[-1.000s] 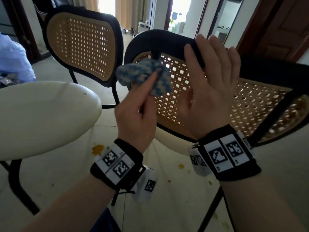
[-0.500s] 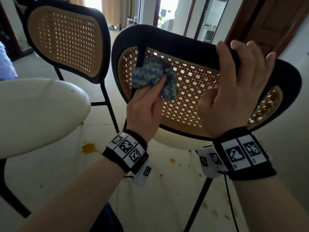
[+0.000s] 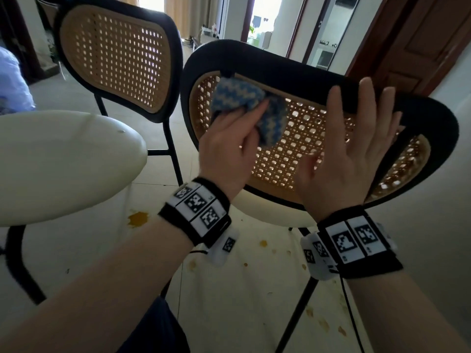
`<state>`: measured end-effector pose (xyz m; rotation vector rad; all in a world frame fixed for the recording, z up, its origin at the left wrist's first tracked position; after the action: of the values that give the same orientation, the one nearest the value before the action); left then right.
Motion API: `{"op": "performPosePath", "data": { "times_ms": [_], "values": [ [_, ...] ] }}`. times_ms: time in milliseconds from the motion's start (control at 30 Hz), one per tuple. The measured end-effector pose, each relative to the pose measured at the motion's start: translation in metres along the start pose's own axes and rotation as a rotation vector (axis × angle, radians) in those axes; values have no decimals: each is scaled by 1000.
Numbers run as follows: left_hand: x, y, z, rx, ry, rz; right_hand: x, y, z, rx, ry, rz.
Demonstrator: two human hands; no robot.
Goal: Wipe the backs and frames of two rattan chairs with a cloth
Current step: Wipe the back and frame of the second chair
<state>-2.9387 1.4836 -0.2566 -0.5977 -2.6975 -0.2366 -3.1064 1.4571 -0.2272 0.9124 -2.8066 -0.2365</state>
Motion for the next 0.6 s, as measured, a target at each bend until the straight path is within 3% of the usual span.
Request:
{"op": "performPosePath", "data": {
  "times_ms": [267, 433, 500, 600],
  "values": [
    [-9, -24, 36, -139, -151, -66, -12, -16, 26, -151, 65, -124],
    [-55, -27, 79, -277, -7, -178, -13, -9, 29, -67, 86, -263],
    [-67, -24, 86, -306, 70, -163, -4, -16, 33, -126, -8, -380],
    [-66, -18, 74, -264, 114, -105, 23, -37, 44, -301, -316, -432]
  ]
}}
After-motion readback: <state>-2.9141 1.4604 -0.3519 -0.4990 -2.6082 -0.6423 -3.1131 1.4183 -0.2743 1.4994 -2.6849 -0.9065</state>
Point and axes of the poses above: each hand's wrist, its own z-axis away from the middle knuckle, its own y-axis out of the back of the hand, x = y × z, the point moved 9 cm from there along -z, towards the middle knuckle, and after that the axes turned 3 degrees about x, right-handed, at the moved point
